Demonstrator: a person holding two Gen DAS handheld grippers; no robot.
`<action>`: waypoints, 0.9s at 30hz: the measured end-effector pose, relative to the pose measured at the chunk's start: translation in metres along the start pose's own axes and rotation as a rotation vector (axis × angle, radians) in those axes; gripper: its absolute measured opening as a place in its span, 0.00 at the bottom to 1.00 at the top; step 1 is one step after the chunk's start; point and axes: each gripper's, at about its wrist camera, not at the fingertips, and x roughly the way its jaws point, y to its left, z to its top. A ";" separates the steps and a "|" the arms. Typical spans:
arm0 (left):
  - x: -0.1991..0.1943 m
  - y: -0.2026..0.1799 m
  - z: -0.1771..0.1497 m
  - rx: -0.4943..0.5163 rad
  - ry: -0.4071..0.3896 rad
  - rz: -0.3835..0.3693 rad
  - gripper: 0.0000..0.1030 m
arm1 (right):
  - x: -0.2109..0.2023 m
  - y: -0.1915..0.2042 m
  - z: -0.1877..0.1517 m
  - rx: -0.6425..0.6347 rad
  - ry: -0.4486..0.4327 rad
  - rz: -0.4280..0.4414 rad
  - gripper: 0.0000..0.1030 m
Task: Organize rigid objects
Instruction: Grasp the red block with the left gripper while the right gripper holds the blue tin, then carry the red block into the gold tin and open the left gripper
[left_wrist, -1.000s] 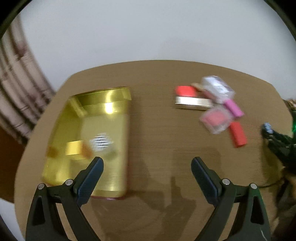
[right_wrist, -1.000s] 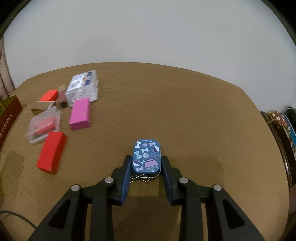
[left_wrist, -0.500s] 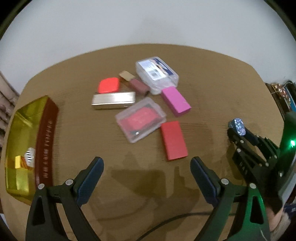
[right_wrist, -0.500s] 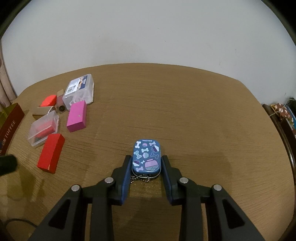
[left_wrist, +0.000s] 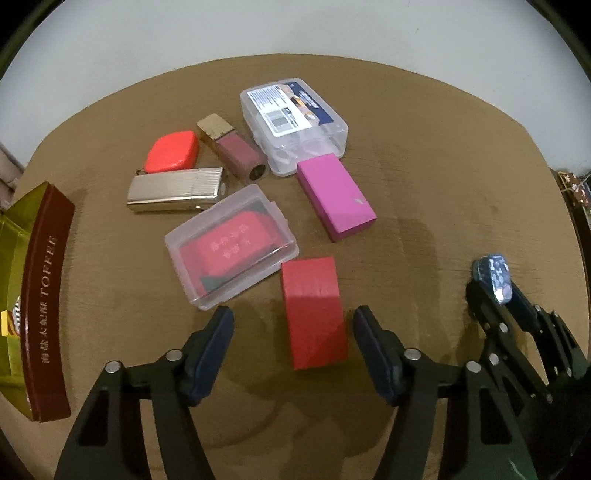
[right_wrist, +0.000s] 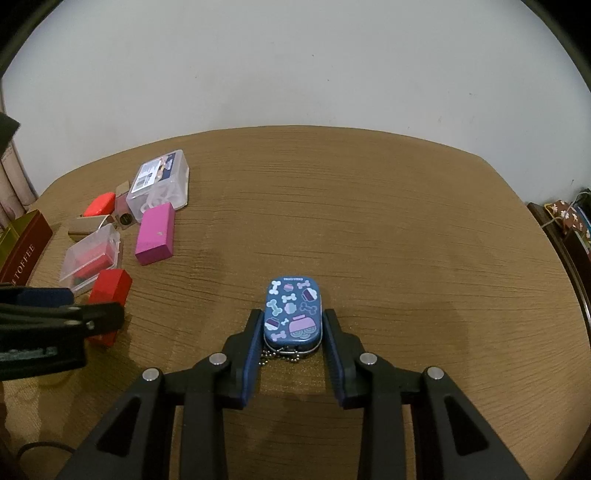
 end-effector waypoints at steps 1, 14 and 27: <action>0.002 0.000 0.000 -0.002 0.007 0.002 0.52 | 0.000 0.000 0.000 0.001 0.000 0.001 0.31; 0.000 0.007 -0.003 -0.022 -0.032 0.001 0.26 | -0.002 0.000 -0.001 -0.002 0.002 -0.005 0.31; -0.030 0.003 -0.034 0.059 -0.082 0.002 0.26 | -0.001 0.000 -0.001 -0.004 0.003 -0.007 0.31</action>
